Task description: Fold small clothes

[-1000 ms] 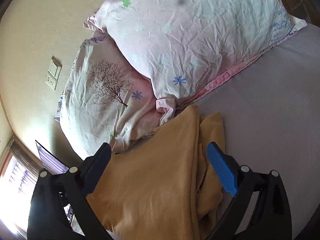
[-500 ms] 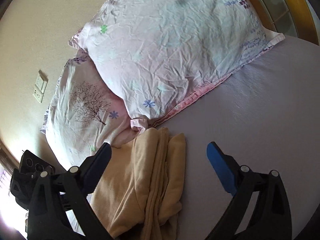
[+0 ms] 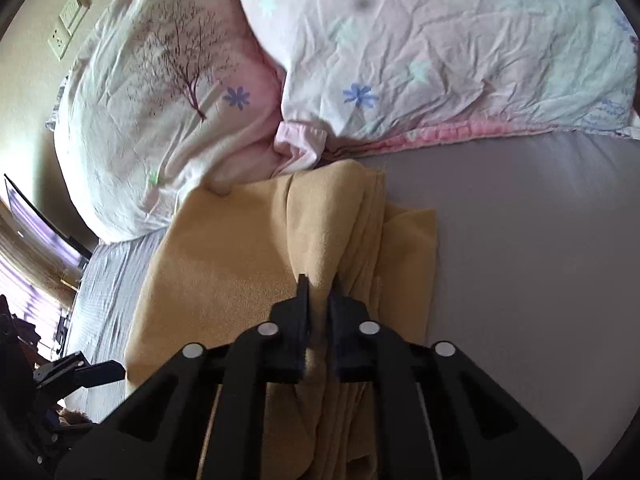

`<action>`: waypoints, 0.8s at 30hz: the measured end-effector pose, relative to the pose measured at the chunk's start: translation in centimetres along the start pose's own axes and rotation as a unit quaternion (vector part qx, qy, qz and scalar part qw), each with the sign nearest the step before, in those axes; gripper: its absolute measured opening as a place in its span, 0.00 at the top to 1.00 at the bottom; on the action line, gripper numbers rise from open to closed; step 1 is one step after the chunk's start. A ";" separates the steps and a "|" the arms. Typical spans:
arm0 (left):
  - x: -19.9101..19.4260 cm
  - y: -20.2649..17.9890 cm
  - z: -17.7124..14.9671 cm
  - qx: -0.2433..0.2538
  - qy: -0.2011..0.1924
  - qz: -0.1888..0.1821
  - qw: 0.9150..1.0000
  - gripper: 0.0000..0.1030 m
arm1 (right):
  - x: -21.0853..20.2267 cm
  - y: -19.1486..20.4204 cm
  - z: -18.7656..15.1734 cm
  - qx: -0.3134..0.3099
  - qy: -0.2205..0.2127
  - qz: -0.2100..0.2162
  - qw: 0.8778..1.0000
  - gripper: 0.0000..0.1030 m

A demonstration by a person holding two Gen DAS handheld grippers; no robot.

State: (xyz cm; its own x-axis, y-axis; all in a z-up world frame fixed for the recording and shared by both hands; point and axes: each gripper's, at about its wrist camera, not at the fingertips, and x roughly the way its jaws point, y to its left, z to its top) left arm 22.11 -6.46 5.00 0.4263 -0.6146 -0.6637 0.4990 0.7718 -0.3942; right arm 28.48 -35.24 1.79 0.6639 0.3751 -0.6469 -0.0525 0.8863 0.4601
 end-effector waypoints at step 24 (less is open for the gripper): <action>-2.1 9.2 -1.7 -0.182 -0.005 -0.074 0.980 0.64 | -0.3 2.4 -5.6 0.050 0.073 0.156 0.984 0.68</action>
State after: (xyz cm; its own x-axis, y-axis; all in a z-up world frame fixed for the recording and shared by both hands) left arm 24.53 2.18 1.70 0.3775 -0.7249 -0.5762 0.2547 0.6796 -0.6880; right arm 23.93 -31.69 -0.31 0.5121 0.6664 -0.5420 -0.1578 0.6932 0.7032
